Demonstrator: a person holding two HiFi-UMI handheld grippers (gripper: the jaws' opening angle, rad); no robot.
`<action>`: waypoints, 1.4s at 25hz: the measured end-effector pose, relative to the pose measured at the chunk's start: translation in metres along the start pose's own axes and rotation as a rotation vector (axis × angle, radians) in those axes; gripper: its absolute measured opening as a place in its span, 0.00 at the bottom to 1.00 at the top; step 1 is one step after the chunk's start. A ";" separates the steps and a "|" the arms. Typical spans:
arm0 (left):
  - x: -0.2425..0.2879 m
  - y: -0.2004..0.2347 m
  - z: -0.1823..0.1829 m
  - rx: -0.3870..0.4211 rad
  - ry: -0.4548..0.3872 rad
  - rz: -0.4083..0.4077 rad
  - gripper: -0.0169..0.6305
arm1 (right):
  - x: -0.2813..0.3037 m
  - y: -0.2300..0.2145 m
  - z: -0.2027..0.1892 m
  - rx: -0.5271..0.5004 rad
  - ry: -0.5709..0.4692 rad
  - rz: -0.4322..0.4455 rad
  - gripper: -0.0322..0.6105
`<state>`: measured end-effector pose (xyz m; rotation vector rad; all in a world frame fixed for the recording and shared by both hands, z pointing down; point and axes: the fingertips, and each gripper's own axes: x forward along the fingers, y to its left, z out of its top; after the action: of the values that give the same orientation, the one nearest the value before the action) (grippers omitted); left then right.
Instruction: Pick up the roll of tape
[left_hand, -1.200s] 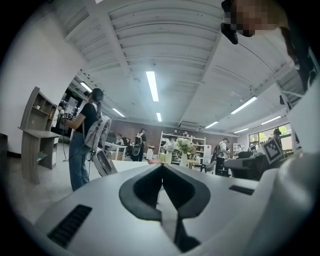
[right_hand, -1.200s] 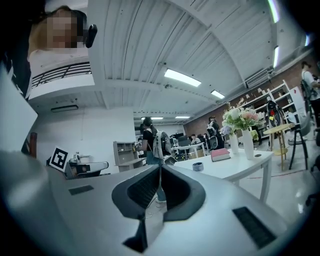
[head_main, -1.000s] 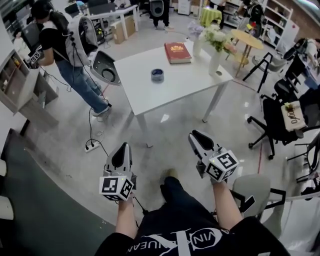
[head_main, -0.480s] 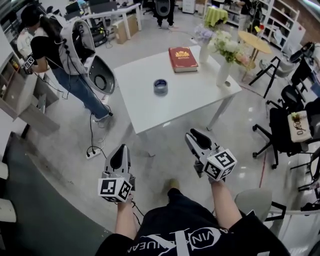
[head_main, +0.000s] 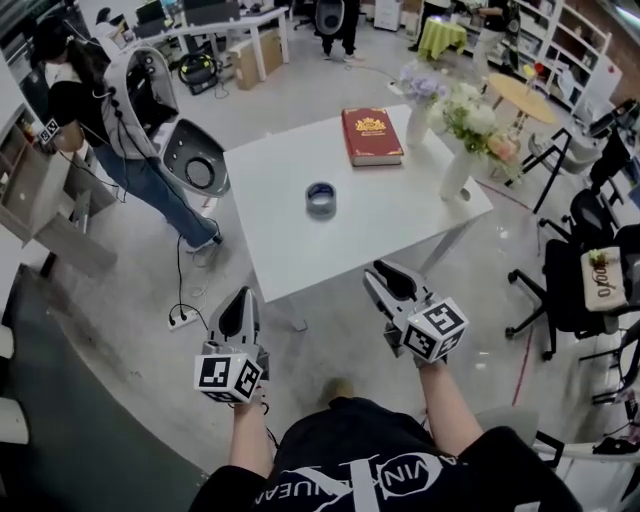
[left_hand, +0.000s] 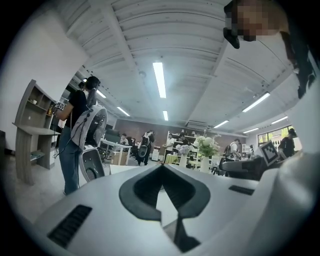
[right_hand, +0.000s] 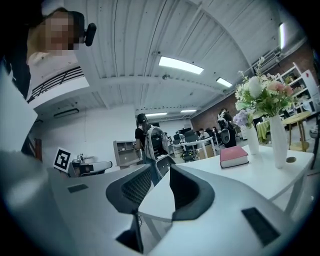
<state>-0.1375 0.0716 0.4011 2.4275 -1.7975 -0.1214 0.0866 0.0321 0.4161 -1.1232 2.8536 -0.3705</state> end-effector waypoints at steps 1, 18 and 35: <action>0.006 0.001 0.000 0.001 -0.003 0.002 0.03 | 0.004 -0.005 0.000 -0.003 0.004 0.006 0.24; 0.046 0.025 -0.009 -0.005 0.024 0.016 0.03 | 0.058 -0.033 -0.008 0.034 0.044 0.039 0.25; 0.172 0.092 -0.006 -0.005 0.070 -0.069 0.03 | 0.166 -0.109 -0.016 0.117 0.099 -0.080 0.24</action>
<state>-0.1734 -0.1194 0.4211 2.4586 -1.6831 -0.0464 0.0353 -0.1540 0.4644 -1.2320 2.8323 -0.6064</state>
